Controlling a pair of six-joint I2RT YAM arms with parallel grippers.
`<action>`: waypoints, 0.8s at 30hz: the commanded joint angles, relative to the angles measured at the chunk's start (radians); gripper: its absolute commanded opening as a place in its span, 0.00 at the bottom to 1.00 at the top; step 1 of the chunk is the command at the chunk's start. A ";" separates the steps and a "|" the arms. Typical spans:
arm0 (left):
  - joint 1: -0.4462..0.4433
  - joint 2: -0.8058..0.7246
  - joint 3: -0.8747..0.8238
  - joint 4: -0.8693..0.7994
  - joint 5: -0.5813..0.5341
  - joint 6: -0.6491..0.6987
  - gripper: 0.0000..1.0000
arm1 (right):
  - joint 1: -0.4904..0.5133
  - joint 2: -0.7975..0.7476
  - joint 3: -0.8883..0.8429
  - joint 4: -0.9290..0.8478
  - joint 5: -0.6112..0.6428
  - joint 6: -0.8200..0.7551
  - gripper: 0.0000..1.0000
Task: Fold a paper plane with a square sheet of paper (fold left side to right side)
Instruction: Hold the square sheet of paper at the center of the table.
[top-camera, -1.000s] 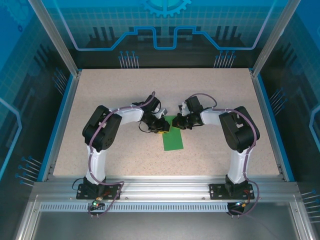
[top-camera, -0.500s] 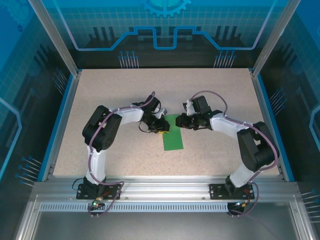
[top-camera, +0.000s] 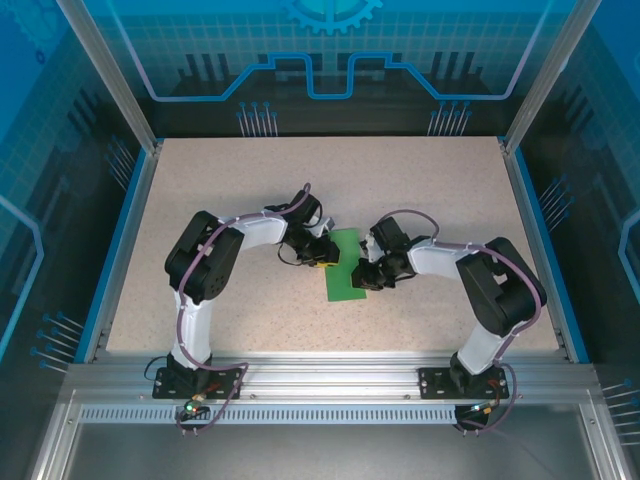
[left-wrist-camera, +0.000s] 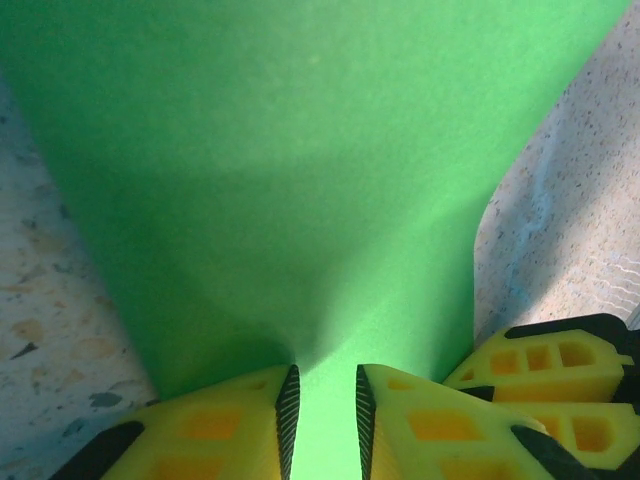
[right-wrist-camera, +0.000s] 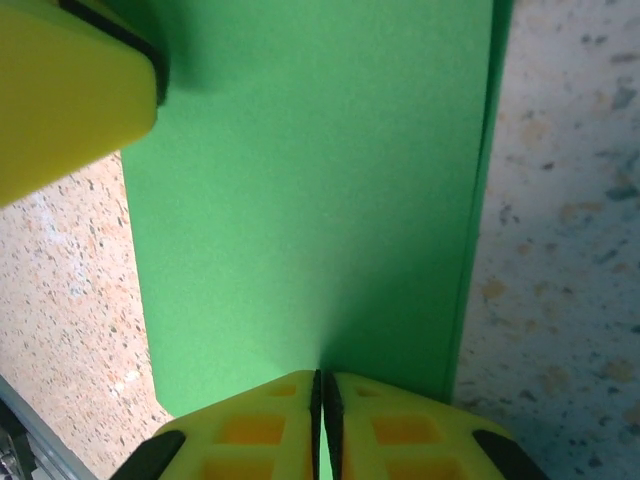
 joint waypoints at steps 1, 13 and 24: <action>-0.011 -0.002 0.023 -0.041 -0.026 -0.009 0.26 | 0.012 0.035 0.006 -0.092 0.047 -0.014 0.15; -0.006 -0.004 0.053 0.000 -0.012 0.038 0.20 | 0.010 0.049 0.015 -0.133 0.084 -0.034 0.09; 0.016 0.037 0.017 0.078 -0.047 0.049 0.16 | 0.005 0.056 0.014 -0.151 0.096 -0.041 0.09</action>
